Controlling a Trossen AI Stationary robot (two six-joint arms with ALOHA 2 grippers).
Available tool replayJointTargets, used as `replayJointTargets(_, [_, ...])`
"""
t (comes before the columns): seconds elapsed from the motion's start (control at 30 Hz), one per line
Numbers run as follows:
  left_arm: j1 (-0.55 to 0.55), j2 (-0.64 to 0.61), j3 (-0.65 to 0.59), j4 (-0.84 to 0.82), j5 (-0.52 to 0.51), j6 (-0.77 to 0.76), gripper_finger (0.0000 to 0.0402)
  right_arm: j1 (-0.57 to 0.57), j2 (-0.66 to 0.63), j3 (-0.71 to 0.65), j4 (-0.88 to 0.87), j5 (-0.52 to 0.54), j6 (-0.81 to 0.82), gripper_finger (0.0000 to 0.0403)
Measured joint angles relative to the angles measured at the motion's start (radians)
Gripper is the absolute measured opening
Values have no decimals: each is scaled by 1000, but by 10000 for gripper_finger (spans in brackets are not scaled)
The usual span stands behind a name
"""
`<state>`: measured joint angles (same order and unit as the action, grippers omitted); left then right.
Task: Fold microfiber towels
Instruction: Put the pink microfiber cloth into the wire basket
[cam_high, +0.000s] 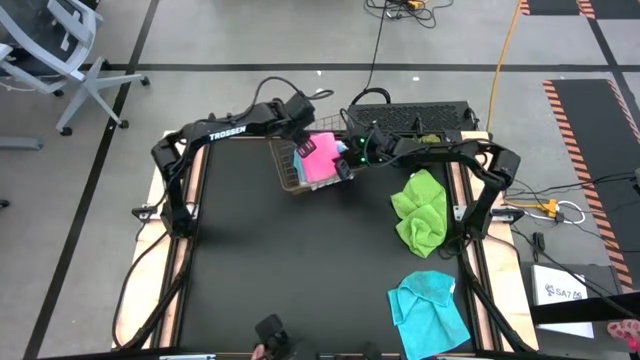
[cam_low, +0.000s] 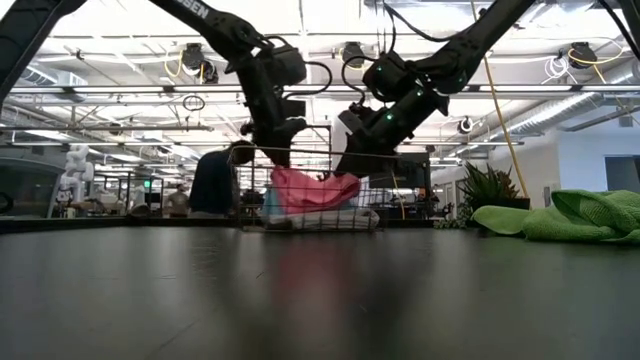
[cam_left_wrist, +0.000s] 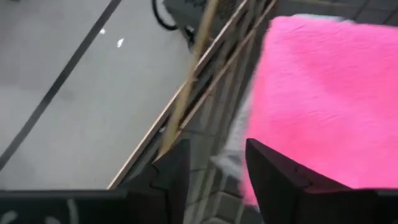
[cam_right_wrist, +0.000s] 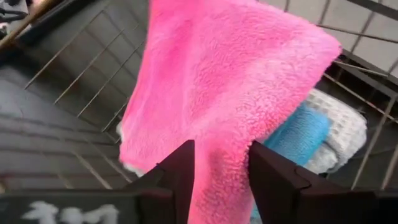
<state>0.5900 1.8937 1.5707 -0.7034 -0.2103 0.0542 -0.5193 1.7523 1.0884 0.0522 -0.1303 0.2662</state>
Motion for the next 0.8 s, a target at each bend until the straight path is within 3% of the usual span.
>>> replayJointTargets(0.23, [-2,-73,0,2,-19,-40,168,23,-98,-1,-69,1,-44,150])
replayJointTargets(0.47, [-28,-192,0,-58,8,-140,168,31,-191,0,-59,29,-44,133])
replayJointTargets(0.63, [-91,-236,0,-166,49,-219,168,30,-181,16,8,-10,-19,79])
replayJointTargets(0.73, [-149,-246,-32,-228,3,-258,168,30,-148,73,4,-56,-36,20])
replayJointTargets(0.8, [-198,-246,-50,-286,-52,-303,168,30,-120,133,-23,-82,-65,8])
